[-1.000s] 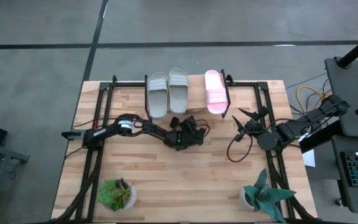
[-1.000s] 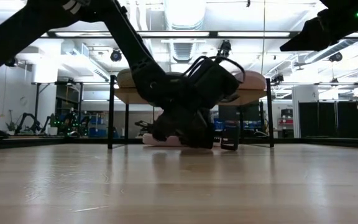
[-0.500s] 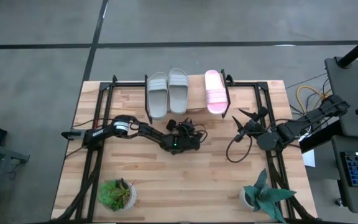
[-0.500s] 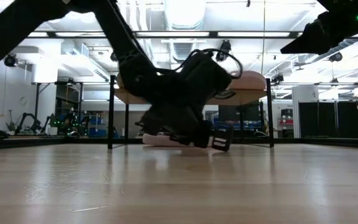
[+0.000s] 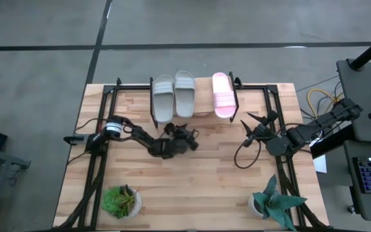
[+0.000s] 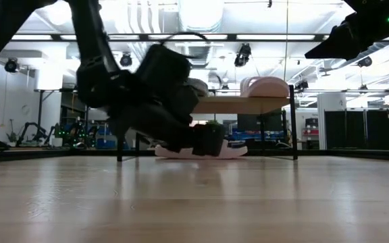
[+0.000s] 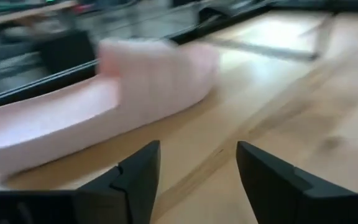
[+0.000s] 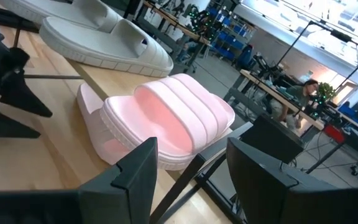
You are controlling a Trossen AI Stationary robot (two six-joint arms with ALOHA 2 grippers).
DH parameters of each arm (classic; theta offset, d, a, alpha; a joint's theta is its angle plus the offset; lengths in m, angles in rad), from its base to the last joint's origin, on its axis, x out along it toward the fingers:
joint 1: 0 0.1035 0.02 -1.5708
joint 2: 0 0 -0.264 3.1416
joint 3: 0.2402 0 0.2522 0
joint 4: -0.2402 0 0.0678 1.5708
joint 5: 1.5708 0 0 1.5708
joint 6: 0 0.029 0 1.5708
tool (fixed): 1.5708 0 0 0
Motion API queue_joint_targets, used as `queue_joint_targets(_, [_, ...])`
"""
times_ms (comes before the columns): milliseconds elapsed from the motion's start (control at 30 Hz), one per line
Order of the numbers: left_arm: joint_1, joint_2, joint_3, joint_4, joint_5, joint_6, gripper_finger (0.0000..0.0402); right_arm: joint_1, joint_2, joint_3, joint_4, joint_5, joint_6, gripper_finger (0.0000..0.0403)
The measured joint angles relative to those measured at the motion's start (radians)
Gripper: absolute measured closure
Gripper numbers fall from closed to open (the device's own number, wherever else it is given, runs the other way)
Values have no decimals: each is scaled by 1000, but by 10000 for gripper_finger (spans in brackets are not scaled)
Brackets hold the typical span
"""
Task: Pick and place slides into the shelf
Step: Put the pink slipper on the shelf
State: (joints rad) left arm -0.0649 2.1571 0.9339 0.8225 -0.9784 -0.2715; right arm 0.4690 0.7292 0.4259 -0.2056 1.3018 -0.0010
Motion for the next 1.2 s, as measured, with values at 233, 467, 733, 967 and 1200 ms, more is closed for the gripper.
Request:
queue_joint_targets(233, [16, 0, -84, 269, 112, 210, 205, 0, 0, -1, 0, 0, 0, 220])
queue_joint_targets(467, [39, 5, -88, 257, 113, 261, 205, 0, 0, -2, 1, 0, 0, 220])
queue_joint_targets(733, [100, 5, -79, 259, 117, 255, 205, 0, 0, -2, 1, 0, 0, 220])
queue_joint_targets(967, [133, 5, -48, 259, 192, 290, 207, 0, 0, -2, 1, 0, 0, 220])
queue_joint_targets(1200, [171, 5, -30, 201, 287, 334, 227, 0, 0, -2, 1, 0, 0, 220])
